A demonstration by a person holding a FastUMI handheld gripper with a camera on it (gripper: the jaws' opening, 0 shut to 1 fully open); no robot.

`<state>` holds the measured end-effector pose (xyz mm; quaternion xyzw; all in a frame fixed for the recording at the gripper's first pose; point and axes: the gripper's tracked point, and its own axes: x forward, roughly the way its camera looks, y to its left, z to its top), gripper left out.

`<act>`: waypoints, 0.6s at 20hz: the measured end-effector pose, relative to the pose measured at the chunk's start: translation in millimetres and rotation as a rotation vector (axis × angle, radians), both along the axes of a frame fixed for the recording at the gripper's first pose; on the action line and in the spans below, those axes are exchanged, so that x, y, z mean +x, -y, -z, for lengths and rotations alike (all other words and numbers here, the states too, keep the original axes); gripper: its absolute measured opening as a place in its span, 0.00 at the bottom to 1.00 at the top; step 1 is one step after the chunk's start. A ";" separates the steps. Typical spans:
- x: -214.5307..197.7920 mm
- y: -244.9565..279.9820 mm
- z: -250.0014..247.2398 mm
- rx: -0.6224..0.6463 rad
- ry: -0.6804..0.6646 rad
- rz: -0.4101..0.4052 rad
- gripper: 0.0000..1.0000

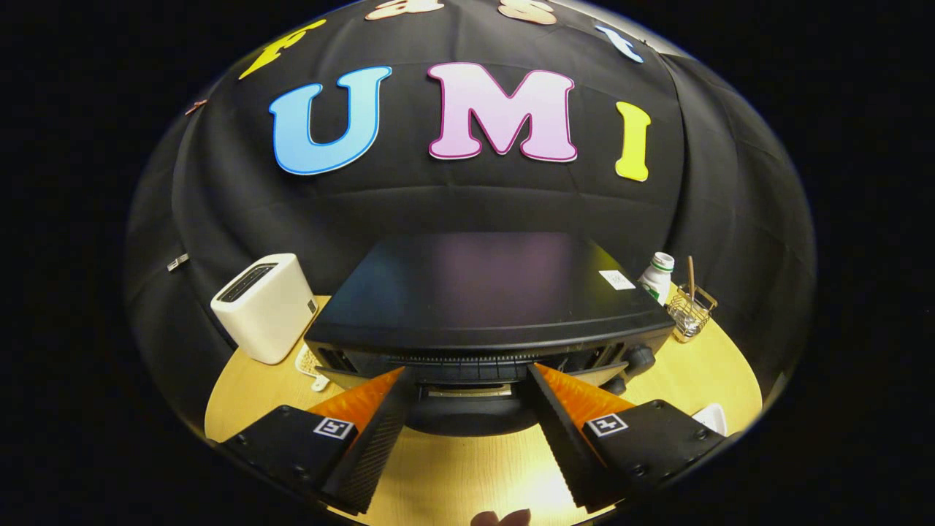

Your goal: Open the toaster oven, put the food inside, and close the toaster oven door.

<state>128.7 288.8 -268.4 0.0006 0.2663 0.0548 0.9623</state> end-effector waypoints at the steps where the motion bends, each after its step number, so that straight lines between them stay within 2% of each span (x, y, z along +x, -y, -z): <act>1: -8.6 0.7 1.5 -0.002 0.004 0.001 0.99; 7: -64.6 8.5 37.3 0.011 -0.068 0.016 0.99; 12: -94.8 13.0 76.7 -0.002 -0.171 0.006 1.00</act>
